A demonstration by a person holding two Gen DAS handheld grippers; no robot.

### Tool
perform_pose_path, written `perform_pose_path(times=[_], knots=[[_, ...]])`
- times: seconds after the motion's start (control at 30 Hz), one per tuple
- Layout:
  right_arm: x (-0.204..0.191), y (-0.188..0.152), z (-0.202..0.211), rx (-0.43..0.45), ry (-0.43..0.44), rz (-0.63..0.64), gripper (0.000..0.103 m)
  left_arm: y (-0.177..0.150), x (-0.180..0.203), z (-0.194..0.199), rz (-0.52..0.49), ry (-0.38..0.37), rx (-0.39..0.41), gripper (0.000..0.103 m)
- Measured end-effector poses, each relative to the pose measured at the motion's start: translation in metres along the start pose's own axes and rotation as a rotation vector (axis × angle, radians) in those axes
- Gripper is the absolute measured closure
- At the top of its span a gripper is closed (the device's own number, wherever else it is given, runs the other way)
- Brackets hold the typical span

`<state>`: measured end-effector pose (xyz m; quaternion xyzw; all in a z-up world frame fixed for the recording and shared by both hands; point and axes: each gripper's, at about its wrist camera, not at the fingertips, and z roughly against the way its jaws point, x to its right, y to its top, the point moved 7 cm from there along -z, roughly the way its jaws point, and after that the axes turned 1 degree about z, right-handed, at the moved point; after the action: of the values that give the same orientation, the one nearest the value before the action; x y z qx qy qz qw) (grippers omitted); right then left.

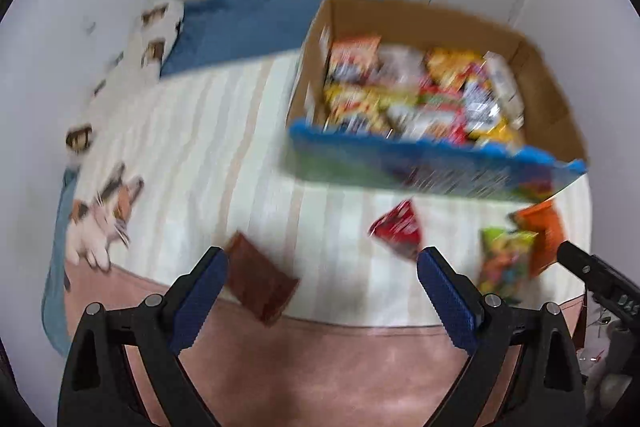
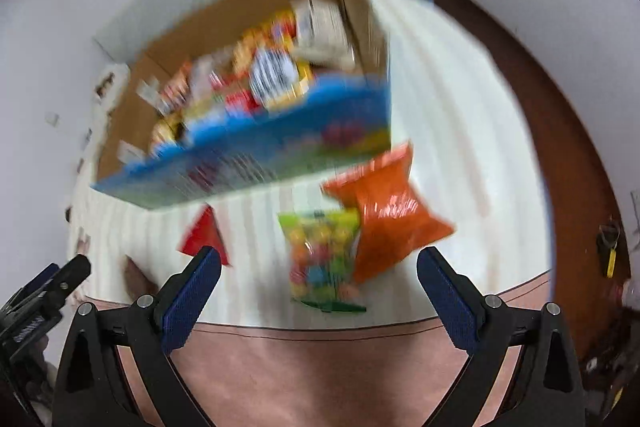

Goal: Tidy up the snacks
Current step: 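Grasp the red triangular candy with left gripper while right grasps the clear candy-ball bag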

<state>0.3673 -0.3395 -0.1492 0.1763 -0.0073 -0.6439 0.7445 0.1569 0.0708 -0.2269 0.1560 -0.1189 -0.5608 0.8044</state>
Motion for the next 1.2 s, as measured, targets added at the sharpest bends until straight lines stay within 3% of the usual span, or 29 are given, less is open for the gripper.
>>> perform_pose_path(times=[0.13,0.4,0.47,0.5,0.53,0.57,0.6,0.63,0.73,1.03,1.17,1.2], knots=[[0.004,-0.013,-0.053,-0.082,-0.008,-0.038,0.016,-0.010,0.003,-0.035,0.025,-0.033,-0.095,0.006],[0.006,-0.018,-0.102,-0.135,-0.031,-0.069,0.019,0.009,0.048,-0.088,0.055,-0.197,-0.241,0.006],[0.005,-0.018,-0.106,-0.129,-0.055,-0.053,0.029,0.014,0.055,-0.101,0.062,-0.209,-0.263,0.006],[0.004,-0.019,-0.107,-0.129,-0.058,-0.046,0.032,0.016,0.060,-0.107,0.059,-0.221,-0.277,0.010],[0.002,-0.020,-0.107,-0.129,-0.058,-0.040,0.039,0.016,0.063,-0.112,0.055,-0.226,-0.288,0.028],[0.000,-0.022,-0.107,-0.131,-0.054,-0.032,0.046,0.015,0.066,-0.117,0.043,-0.223,-0.301,0.038],[-0.002,-0.025,-0.107,-0.136,-0.046,-0.026,0.048,0.012,0.068,-0.122,0.027,-0.215,-0.317,0.054],[-0.004,-0.028,-0.106,-0.142,-0.043,-0.019,0.050,0.007,0.070,-0.126,0.008,-0.204,-0.327,0.058],[-0.008,-0.042,-0.103,-0.167,-0.026,-0.005,0.050,-0.009,0.070,-0.124,-0.035,-0.200,-0.323,0.061],[-0.018,-0.125,-0.094,-0.301,0.026,0.028,0.050,-0.105,0.042,-0.098,-0.101,-0.199,-0.415,0.063],[-0.022,-0.146,-0.094,-0.323,0.041,0.014,0.050,-0.100,0.036,-0.079,-0.052,-0.258,-0.385,0.062],[-0.022,-0.147,-0.096,-0.323,0.043,0.001,0.049,-0.095,0.036,-0.076,-0.034,-0.273,-0.377,0.057]])
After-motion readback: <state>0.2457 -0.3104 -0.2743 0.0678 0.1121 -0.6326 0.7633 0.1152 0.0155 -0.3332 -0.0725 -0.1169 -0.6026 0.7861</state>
